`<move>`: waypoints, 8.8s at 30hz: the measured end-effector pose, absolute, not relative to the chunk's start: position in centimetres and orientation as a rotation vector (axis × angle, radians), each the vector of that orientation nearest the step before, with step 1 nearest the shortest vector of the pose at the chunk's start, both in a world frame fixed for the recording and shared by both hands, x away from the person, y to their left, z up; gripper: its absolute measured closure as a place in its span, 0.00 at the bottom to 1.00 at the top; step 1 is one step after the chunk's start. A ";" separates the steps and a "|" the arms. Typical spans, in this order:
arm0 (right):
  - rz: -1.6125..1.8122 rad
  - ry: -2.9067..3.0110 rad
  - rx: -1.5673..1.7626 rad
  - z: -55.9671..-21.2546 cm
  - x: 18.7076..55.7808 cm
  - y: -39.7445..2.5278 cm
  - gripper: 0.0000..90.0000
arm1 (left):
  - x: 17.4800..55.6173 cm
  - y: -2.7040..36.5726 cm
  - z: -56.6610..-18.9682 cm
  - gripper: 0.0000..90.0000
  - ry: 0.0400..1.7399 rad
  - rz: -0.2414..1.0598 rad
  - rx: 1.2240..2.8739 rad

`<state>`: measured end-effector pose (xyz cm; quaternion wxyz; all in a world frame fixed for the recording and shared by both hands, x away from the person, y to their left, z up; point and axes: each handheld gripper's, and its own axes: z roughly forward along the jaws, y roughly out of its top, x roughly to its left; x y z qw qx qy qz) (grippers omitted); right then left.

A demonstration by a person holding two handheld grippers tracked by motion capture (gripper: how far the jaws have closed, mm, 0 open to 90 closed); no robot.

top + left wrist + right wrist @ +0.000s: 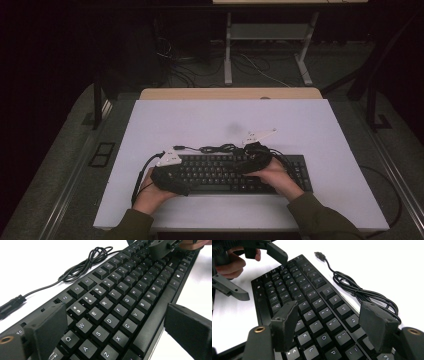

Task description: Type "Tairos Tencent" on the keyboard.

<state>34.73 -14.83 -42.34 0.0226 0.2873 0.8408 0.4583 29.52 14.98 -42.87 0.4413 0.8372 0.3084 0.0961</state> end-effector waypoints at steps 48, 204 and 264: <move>1.433 2.597 0.906 -42.4 34.8 -14.8 0.34 | 32.4 13.3 -43.1 0.98 0.753 0.195 2.119; 1.308 2.692 0.809 -42.8 34.0 -14.8 0.87 | 30.3 16.2 -42.8 0.00 0.805 0.285 2.060; 1.345 2.565 0.929 -42.6 34.7 -16.6 0.32 | 30.6 16.8 -42.8 0.98 0.830 0.191 2.115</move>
